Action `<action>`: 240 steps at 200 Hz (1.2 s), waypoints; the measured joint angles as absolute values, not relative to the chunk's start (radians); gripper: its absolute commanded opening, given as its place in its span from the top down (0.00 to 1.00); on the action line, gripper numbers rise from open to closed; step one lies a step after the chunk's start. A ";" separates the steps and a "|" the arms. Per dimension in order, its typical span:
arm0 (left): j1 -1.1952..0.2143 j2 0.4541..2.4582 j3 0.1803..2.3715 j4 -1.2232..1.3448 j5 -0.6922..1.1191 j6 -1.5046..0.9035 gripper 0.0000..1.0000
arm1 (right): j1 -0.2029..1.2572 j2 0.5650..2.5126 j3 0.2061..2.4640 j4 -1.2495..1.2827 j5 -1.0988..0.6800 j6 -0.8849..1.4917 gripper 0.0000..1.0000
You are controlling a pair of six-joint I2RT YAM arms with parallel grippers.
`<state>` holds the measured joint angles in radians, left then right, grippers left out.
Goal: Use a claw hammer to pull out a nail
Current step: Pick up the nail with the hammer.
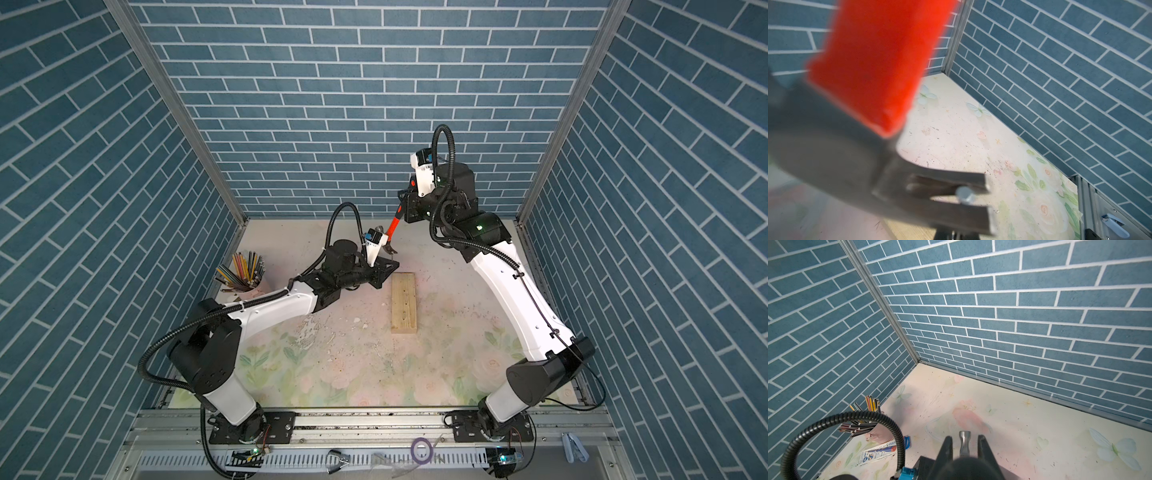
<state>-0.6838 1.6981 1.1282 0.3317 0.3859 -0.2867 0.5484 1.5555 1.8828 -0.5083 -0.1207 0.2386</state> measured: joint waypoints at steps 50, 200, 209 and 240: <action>-0.684 1.698 1.128 0.332 0.381 -0.285 1.00 | 0.549 1.554 1.875 -0.506 -0.121 0.239 1.00; -0.780 1.660 1.189 0.309 0.395 -0.262 1.00 | 0.548 1.559 1.852 -0.493 -0.108 0.240 1.00; -0.779 1.660 1.189 0.310 0.395 -0.262 1.00 | 0.548 1.560 1.852 -0.490 -0.107 0.240 1.00; -0.777 1.660 1.189 0.297 0.393 -0.265 1.00 | 0.543 1.560 1.849 -0.484 -0.099 0.240 1.00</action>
